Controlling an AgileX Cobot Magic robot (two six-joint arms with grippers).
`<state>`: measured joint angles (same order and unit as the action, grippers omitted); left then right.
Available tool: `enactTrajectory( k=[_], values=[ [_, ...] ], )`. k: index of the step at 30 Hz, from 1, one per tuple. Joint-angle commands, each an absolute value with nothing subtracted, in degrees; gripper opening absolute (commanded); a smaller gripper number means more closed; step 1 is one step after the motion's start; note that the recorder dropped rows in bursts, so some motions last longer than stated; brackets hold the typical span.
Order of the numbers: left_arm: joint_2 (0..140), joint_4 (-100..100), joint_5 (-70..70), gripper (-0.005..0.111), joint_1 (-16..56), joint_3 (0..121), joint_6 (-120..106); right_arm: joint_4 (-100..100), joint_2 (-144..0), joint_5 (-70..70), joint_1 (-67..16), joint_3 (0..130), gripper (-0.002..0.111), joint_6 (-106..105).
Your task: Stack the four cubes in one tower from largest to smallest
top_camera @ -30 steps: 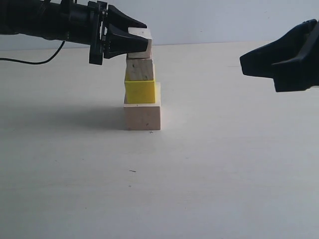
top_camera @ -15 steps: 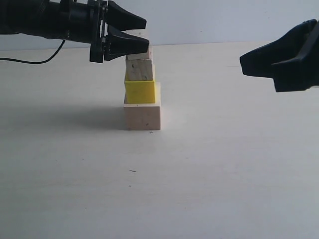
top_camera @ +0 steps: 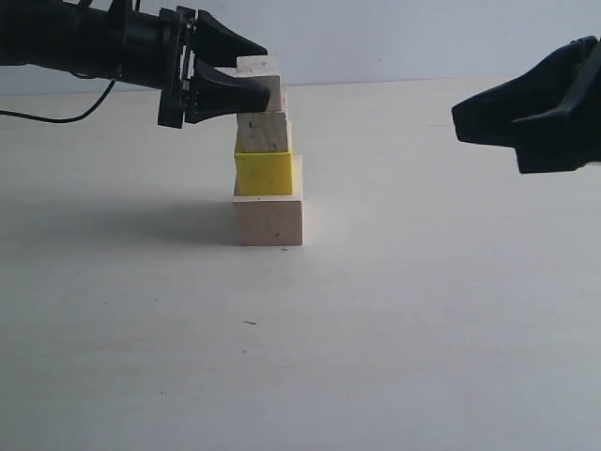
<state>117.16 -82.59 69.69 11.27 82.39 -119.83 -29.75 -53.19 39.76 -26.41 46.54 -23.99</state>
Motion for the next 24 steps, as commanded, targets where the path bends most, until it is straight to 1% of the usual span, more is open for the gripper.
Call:
enactTrajectory(
  k=[1,6,24],
  values=[
    [117.5,-83.2,70.0,0.067,8.7,82.8,-119.1,-29.9,-52.9,39.3,-26.0,46.4,0.000,-24.4],
    [117.5,-83.4,70.0,0.063,8.5,82.8,-119.1,-29.8,-52.9,39.1,-26.0,46.4,0.000,-24.5],
    [117.5,-83.7,70.0,0.063,8.7,82.8,-119.1,-29.6,-52.9,39.1,-26.0,46.4,0.000,-24.5]
  ],
)
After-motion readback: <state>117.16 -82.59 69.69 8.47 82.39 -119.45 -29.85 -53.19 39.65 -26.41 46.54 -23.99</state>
